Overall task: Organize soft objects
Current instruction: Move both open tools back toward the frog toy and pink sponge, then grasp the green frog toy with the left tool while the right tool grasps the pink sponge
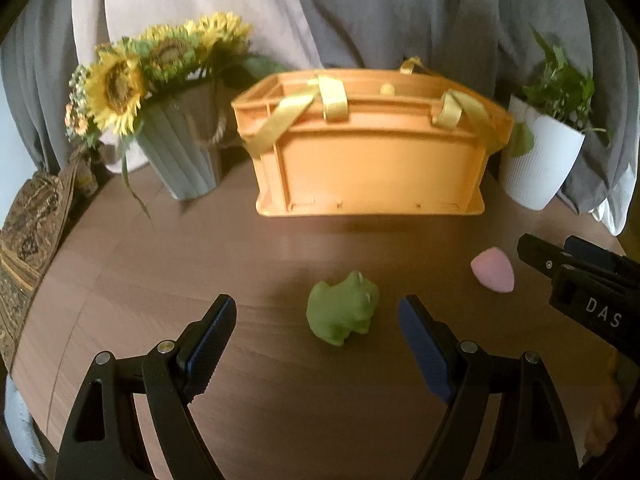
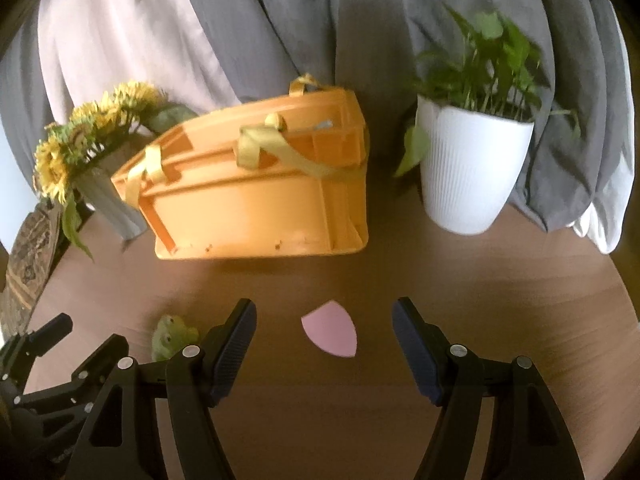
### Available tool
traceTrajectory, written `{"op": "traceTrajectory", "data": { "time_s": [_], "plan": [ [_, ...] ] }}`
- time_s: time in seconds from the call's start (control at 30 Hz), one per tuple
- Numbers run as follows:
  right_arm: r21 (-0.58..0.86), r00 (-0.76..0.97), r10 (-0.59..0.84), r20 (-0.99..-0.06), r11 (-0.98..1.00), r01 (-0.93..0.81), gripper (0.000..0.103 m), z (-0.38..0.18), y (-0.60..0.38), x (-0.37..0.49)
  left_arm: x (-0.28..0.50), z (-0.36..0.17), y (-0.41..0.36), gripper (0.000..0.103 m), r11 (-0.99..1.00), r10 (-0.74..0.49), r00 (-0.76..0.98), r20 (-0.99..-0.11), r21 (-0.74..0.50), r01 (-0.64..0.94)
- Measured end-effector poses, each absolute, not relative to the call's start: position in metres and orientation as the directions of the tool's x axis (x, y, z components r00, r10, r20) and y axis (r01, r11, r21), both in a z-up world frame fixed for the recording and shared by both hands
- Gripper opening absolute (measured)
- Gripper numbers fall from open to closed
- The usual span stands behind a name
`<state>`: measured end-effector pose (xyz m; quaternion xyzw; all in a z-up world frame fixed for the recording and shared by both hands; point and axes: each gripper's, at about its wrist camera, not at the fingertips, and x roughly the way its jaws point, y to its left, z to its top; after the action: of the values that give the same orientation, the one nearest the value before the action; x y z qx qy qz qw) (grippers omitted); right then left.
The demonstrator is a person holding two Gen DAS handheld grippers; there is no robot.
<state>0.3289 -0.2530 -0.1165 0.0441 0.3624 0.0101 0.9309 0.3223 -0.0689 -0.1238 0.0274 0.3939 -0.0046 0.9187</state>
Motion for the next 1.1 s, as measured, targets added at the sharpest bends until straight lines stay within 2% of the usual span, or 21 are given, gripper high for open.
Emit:
{"op": "traceTrajectory", "data": {
  "time_s": [0.4, 0.87, 1.1],
  "plan": [
    [0.083, 0.669, 0.071, -0.74, 0.996, -0.014, 0.071, -0.152, -0.256, 0.346, 0.336, -0.158, -0.073, 0.083, 0.999, 0.015, 0.65, -0.76, 0.045, 0.03],
    [0.081, 0.643, 0.075, -0.762, 0.997, -0.02, 0.07, -0.173, -0.257, 0.368, 0.364, -0.178, -0.077, 0.082, 0.998, 0.0, 0.632, -0.775, 0.037, 0.045],
    [0.082, 0.634, 0.08, -0.769, 0.996, -0.026, 0.061, -0.179, -0.255, 0.376, 0.372, -0.186, -0.077, 0.068, 0.997, -0.012, 0.617, -0.787, 0.037, 0.067]
  ]
}}
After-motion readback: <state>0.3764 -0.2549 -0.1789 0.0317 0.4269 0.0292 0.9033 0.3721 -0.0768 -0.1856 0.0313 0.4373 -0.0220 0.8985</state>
